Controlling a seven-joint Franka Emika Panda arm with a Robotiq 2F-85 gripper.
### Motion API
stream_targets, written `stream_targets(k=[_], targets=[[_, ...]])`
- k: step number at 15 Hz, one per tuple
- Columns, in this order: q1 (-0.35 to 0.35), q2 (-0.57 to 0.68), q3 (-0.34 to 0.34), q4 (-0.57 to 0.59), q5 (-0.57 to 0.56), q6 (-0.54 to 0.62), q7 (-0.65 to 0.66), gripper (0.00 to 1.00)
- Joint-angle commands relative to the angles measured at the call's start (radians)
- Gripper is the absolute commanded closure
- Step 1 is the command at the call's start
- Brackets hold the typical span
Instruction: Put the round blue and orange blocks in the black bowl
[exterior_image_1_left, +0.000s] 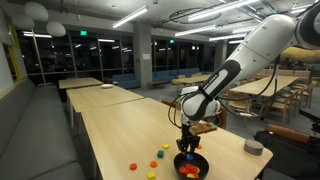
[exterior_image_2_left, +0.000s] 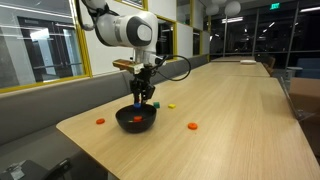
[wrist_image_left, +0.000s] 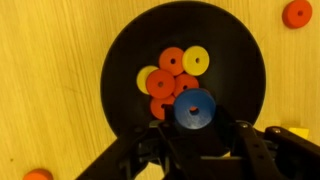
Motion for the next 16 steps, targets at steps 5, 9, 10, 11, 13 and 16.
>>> stream_targets(k=[5, 9, 10, 11, 13, 16], targets=[[0.002, 0.000, 0.012, -0.014, 0.040, -0.058, -0.009, 0.25], [0.000, 0.011, 0.008, -0.002, 0.034, -0.071, -0.014, 0.00], [-0.002, 0.014, 0.006, 0.005, 0.031, -0.073, -0.016, 0.00], [-0.003, 0.015, 0.002, 0.012, 0.023, -0.075, -0.014, 0.00], [-0.009, 0.013, -0.009, 0.030, 0.015, -0.076, -0.018, 0.00], [-0.027, 0.017, -0.038, 0.064, -0.004, -0.073, -0.015, 0.00]])
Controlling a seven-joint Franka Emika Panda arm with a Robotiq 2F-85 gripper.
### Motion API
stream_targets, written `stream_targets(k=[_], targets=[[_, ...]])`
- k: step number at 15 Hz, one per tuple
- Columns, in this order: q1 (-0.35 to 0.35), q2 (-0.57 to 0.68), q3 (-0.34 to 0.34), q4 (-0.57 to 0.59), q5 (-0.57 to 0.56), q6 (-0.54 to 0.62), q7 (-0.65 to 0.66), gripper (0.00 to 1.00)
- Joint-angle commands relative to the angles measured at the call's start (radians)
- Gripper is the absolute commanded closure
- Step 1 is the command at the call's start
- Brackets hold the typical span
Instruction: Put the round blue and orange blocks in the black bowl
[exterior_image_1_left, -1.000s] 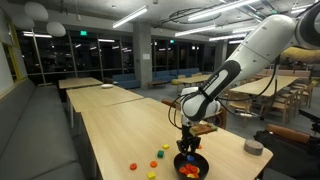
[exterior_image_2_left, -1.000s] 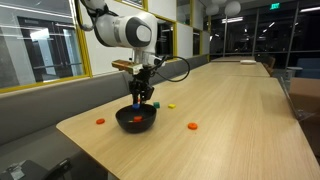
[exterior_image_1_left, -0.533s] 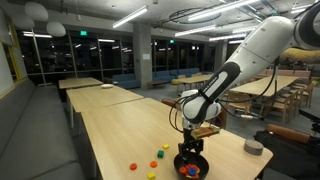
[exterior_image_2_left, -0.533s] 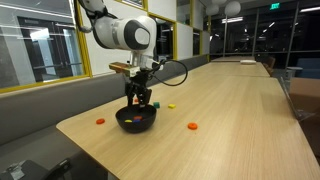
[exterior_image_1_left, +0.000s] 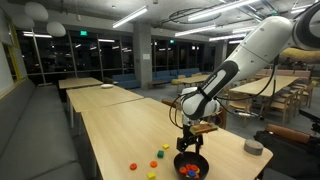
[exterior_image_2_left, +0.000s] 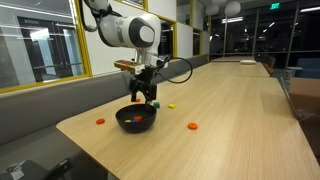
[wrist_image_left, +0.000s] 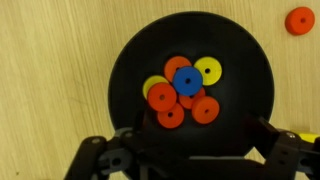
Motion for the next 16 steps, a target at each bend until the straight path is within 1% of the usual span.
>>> stream_targets(k=[1, 5, 10, 12, 16], targets=[[-0.027, 0.005, -0.039, 0.059, -0.025, -0.019, -0.011, 0.00], [-0.074, 0.023, -0.097, 0.091, -0.040, -0.003, -0.013, 0.00], [-0.131, 0.089, -0.170, 0.130, -0.082, 0.002, -0.001, 0.00], [-0.147, 0.126, -0.180, 0.148, -0.080, -0.001, -0.008, 0.00], [-0.167, 0.199, -0.176, 0.182, -0.065, 0.002, -0.017, 0.00]])
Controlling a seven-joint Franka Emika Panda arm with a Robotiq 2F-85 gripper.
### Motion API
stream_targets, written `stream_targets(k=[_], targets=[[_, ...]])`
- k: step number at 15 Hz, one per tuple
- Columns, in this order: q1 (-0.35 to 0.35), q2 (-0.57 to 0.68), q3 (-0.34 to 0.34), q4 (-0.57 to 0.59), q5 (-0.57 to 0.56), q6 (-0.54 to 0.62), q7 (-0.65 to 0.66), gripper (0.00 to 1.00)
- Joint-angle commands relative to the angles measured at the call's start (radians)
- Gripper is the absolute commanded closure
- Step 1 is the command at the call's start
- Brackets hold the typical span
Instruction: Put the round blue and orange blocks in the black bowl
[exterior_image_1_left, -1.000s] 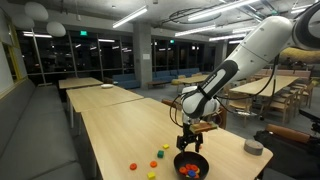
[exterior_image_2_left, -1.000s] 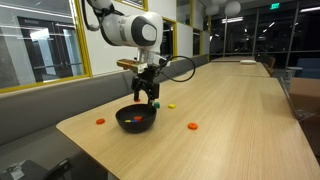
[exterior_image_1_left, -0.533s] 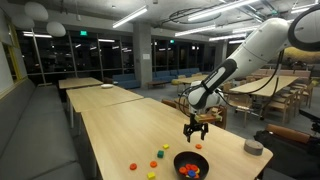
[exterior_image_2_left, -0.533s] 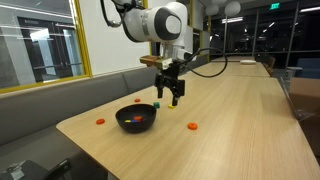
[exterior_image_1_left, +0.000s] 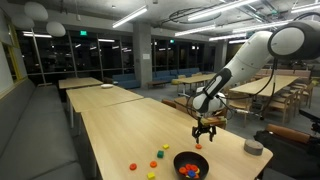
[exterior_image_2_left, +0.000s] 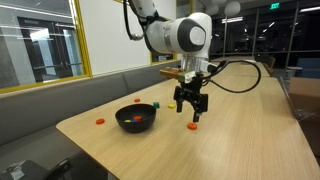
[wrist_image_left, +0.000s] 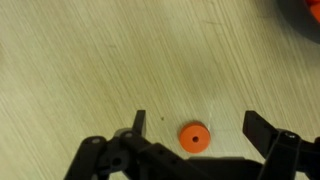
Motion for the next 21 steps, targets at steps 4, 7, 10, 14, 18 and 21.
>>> stream_targets(k=[4, 7, 10, 14, 18, 21], targets=[[-0.015, 0.120, 0.007, 0.093, 0.010, 0.004, -0.015, 0.00], [-0.026, 0.157, 0.010, 0.127, 0.019, 0.011, -0.023, 0.00], [-0.036, 0.181, 0.016, 0.147, 0.029, 0.037, -0.032, 0.00], [-0.052, 0.173, 0.032, 0.112, 0.056, 0.144, -0.055, 0.00], [-0.043, 0.135, 0.044, 0.050, 0.059, 0.205, -0.077, 0.00], [-0.029, 0.118, 0.047, 0.009, 0.047, 0.249, -0.075, 0.00]])
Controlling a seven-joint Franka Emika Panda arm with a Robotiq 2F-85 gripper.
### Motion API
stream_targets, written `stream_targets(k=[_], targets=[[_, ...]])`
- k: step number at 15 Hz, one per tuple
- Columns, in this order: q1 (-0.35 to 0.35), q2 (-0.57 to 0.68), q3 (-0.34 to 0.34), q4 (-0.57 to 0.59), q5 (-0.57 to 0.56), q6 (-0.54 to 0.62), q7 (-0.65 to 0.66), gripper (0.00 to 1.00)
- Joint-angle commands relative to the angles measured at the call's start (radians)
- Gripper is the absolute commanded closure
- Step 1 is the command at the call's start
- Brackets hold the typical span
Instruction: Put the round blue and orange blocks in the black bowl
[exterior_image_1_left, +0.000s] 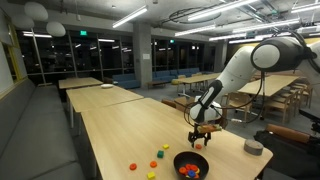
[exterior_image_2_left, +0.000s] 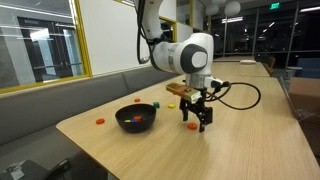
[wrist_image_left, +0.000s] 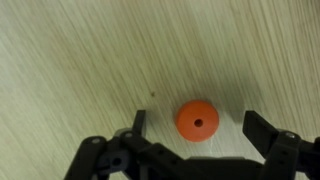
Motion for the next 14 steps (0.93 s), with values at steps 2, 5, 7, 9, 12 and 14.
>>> stream_targets(k=[2, 5, 7, 9, 12, 14], targets=[[0.011, -0.054, 0.007, -0.083, -0.001, 0.085, -0.021, 0.00], [0.013, -0.057, 0.004, -0.101, -0.004, 0.136, -0.021, 0.00], [0.010, -0.060, 0.004, -0.110, -0.003, 0.168, -0.026, 0.00], [0.007, -0.063, 0.006, -0.118, -0.002, 0.194, -0.030, 0.00], [0.007, -0.064, 0.007, -0.130, -0.004, 0.219, -0.035, 0.00], [0.008, -0.064, 0.005, -0.136, -0.005, 0.230, -0.035, 0.00]])
